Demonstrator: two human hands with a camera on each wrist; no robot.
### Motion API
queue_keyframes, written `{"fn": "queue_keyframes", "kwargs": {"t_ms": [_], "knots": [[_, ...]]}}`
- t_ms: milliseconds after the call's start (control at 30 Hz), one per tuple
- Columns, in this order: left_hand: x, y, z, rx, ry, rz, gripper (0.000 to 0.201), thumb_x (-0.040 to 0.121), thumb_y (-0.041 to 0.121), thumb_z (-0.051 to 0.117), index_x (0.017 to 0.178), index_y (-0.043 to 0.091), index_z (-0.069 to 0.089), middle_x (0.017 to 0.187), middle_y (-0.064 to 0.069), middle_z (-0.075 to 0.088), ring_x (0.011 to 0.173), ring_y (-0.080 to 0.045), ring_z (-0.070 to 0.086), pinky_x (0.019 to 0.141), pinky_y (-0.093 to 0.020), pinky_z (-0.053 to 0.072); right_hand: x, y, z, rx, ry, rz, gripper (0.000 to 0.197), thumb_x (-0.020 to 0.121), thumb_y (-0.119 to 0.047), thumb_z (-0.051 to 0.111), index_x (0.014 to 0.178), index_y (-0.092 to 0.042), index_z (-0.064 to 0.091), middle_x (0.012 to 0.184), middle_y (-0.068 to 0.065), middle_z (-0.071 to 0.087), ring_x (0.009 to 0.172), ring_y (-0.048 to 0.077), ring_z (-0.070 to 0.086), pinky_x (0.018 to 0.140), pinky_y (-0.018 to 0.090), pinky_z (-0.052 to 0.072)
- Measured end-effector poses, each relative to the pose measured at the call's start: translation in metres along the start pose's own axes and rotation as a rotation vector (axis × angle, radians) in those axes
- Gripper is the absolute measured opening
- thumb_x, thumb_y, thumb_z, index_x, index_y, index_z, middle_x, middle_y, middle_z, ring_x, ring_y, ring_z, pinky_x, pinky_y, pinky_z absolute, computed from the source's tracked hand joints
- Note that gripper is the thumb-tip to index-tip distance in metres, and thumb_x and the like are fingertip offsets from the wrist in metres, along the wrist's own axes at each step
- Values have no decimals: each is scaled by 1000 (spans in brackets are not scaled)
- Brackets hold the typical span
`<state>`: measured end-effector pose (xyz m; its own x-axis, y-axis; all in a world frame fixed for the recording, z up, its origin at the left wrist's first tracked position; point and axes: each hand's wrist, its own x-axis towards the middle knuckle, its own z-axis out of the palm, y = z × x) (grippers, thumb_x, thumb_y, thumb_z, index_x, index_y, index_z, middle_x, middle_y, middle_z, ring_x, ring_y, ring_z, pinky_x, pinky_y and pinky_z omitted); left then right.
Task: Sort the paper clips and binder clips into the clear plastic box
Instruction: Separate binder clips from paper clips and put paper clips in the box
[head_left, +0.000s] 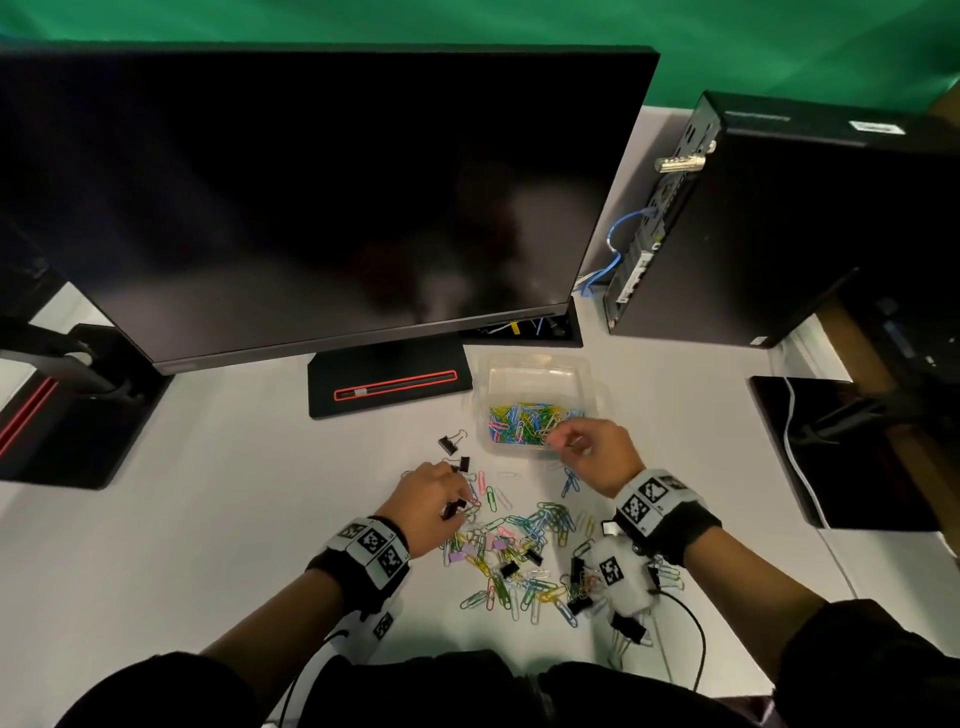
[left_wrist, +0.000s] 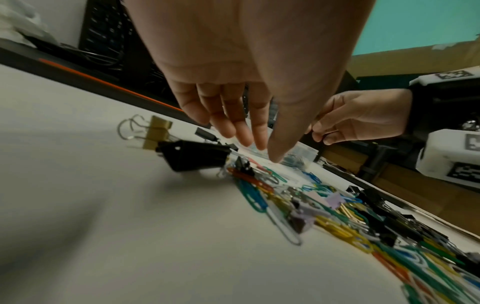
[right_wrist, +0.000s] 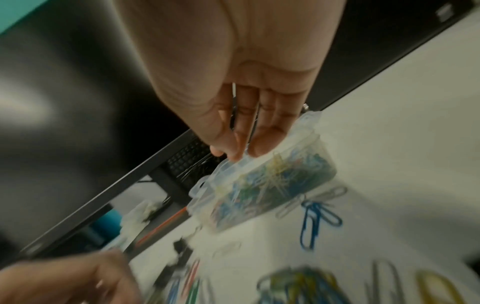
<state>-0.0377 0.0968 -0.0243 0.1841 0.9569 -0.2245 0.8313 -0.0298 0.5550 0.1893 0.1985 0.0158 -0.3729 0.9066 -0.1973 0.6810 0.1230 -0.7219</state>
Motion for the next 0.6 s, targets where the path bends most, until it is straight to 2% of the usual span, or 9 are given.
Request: {"fn": "queue_keyframes", "kwargs": {"t_ms": [100,133,200,267,367,467,600], "knots": [[-1,1,5,20,-61,19,25,87,21,57,112,20,60,108,-1,58,104,-17,49,93,-28,41,-22,-1,14,-48,-228,-32,30,75,2,65,81,-27,63,90,0,66,65,7,54,64,16,49],[-1,0,6,27,-64,27,28,87,20,57,114,20,60,112,-1,57,106,-17,49,94,-27,40,-27,-1,21,-84,-292,-36,28,74,0,66,83,-27,64,89,-2,63,63,5,53,65,16,49],[-3,-3,9,34,-51,42,33,87,15,55,119,20,59,119,-1,54,111,-18,47,97,-24,36,-34,1,34,-176,-376,-74,23,73,-9,71,92,-22,67,90,-3,60,63,-6,47,64,7,39],[-4,-5,10,29,-29,41,38,87,10,52,123,19,57,124,0,51,115,-17,46,100,-21,33,-38,1,48,-239,-405,-115,29,73,-19,73,101,-18,65,92,-5,56,65,-8,43,63,7,34],[-5,-8,10,28,-2,15,37,88,8,50,124,17,56,127,-2,49,117,-18,45,101,-20,32,-42,-3,63,-282,-404,-125,35,72,-26,73,104,-17,63,95,-3,55,81,10,53,73,21,41],[-6,-11,9,39,33,-41,37,86,15,55,123,17,56,126,-4,47,116,-20,45,101,-26,35,-44,-6,71,-301,-380,-114,19,75,-27,69,91,-17,67,101,4,60,92,20,58,79,29,46],[-9,-10,7,82,77,-83,42,82,27,61,123,19,56,128,-4,46,114,-22,45,100,-33,39,-42,-3,72,-268,-360,-90,9,75,-26,69,80,-18,68,92,-1,59,84,16,57,76,27,47]]}}
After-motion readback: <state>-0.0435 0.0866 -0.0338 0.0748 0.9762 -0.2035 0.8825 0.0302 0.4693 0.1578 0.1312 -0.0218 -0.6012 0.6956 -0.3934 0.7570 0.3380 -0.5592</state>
